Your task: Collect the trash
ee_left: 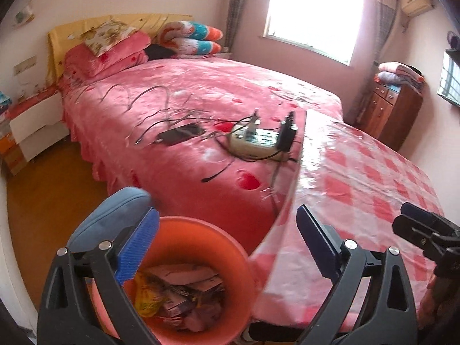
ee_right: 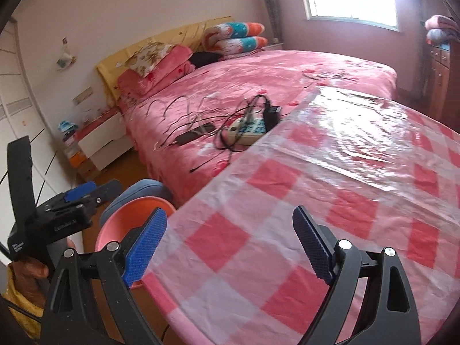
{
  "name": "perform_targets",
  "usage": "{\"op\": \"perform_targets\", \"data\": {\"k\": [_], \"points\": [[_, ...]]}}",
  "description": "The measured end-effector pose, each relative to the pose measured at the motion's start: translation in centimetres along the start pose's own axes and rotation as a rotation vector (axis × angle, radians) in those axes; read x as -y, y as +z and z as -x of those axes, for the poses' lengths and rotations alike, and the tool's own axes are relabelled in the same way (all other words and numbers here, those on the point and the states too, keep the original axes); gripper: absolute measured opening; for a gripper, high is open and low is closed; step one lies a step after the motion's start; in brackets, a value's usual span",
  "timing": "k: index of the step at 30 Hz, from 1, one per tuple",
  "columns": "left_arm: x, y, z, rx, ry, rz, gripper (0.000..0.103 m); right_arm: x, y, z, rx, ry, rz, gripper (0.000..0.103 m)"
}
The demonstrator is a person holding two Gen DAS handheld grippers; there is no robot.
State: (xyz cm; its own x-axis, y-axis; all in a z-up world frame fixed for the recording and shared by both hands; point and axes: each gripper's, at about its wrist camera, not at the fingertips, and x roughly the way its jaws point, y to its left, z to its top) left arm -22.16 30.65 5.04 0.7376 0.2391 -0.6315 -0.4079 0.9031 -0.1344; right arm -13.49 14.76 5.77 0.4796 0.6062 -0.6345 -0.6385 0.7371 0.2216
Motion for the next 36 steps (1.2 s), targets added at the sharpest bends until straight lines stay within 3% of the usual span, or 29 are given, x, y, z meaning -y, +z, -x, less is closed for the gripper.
{"op": "perform_targets", "data": {"k": [11,36], "points": [[6.7,1.1,0.6,0.029,-0.073,-0.088,0.099,5.6,-0.8,3.7,0.083,-0.111,-0.066,0.089],[21.6,1.1,-2.0,-0.028,-0.250,-0.238,0.099,17.8,-3.7,11.1,0.215,-0.354,-0.233,0.089]]}}
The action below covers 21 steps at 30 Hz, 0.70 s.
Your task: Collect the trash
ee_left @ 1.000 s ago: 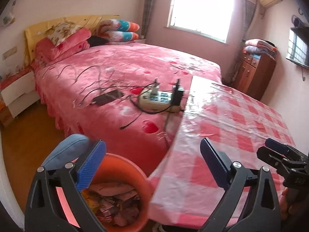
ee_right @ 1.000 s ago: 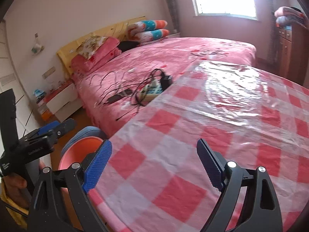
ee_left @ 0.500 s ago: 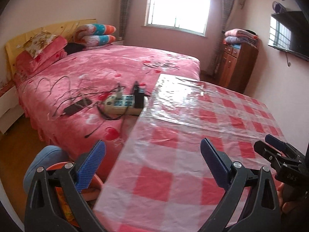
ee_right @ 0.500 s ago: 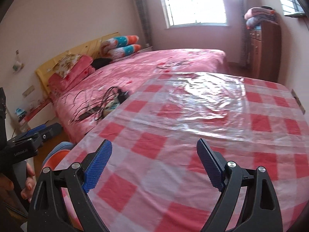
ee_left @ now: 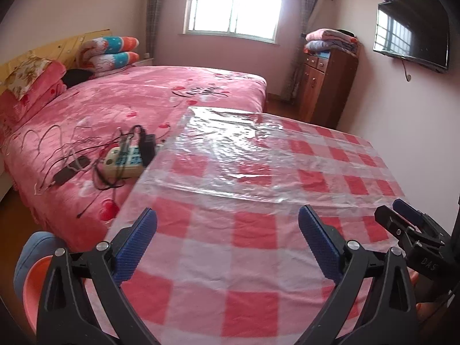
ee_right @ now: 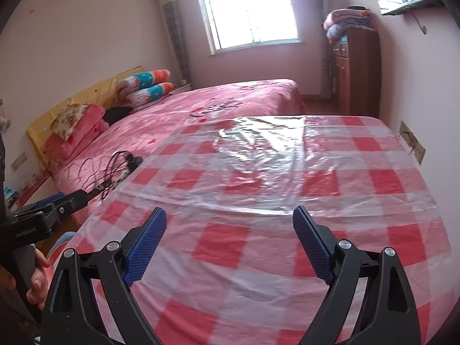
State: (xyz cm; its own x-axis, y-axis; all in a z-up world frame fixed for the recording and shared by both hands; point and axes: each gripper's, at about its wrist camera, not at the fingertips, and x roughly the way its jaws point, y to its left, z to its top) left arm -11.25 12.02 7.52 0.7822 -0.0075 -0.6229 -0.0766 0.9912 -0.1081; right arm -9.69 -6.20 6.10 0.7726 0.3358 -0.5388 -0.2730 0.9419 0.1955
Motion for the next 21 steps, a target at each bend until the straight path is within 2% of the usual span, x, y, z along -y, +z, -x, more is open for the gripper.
{"op": "perform_targets", "data": {"k": [8,21], "points": [[3.9,0.6,-1.9,-0.027,-0.050,-0.033,0.099,3.8,0.1,0.4,0.025,-0.068,-0.046,0.089],[8.7,0.6,-5.0,-0.070,-0.015,-0.082,0.099,8.0,-0.1,1.3,0.042,-0.215,-0.077,0.091]]}}
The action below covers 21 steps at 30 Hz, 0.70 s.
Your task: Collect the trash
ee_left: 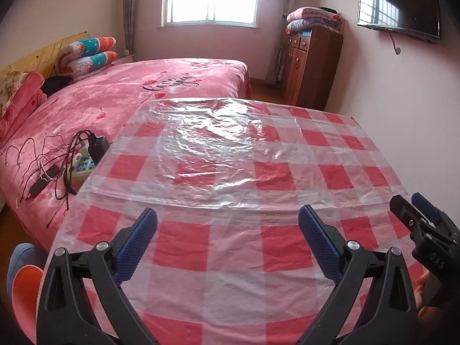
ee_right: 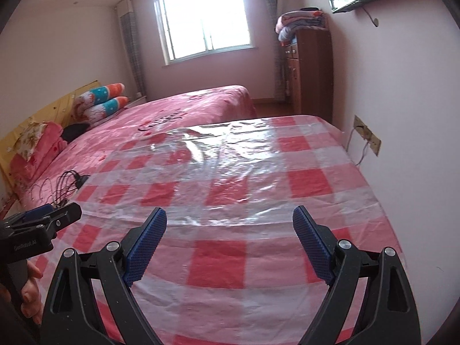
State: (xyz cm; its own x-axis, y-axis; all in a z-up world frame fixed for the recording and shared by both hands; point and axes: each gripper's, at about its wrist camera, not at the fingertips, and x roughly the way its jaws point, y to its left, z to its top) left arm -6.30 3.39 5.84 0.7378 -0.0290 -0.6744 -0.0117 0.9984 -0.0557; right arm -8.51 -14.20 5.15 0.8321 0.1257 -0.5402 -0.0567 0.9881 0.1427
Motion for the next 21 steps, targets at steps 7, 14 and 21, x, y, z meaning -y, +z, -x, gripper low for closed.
{"op": "perform_targets", "data": {"k": [7,14,21], "points": [[1.6,0.0,-1.1,-0.017,0.005,-0.011,0.099,1.1,0.1,0.1,0.004,-0.020,-0.007,0.091],[2.5,-0.1,-1.3,-0.007,0.024,-0.027,0.099,1.3,0.0,0.1,0.002,-0.026,-0.002,0.091],[2.5,-0.2,-1.4,-0.011,0.030,-0.027,0.099,1.2,0.1,0.2,0.006,-0.024,0.004,0.091]]}}
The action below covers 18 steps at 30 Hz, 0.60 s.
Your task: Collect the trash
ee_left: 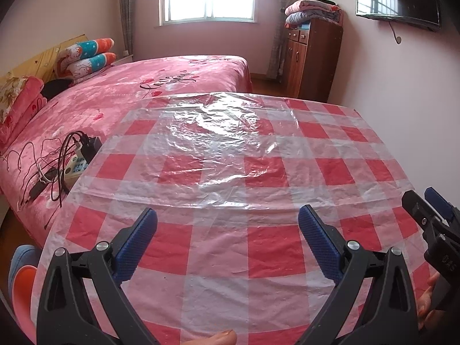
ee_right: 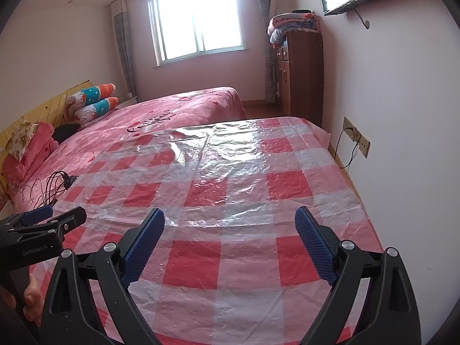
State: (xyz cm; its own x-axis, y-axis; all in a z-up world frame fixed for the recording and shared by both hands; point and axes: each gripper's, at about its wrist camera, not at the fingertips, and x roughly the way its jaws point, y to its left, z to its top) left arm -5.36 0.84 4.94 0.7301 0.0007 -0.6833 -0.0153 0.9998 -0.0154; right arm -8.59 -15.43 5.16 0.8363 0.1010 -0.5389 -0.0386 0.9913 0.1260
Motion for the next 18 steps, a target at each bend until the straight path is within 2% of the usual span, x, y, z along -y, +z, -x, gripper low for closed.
{"op": "perform_targets", "data": {"k": [18], "points": [[-0.33,0.06,-0.18,0.007,-0.006,0.013,0.099,-0.50,0.01,-0.26,-0.003,-0.003,0.018,0.091]]}}
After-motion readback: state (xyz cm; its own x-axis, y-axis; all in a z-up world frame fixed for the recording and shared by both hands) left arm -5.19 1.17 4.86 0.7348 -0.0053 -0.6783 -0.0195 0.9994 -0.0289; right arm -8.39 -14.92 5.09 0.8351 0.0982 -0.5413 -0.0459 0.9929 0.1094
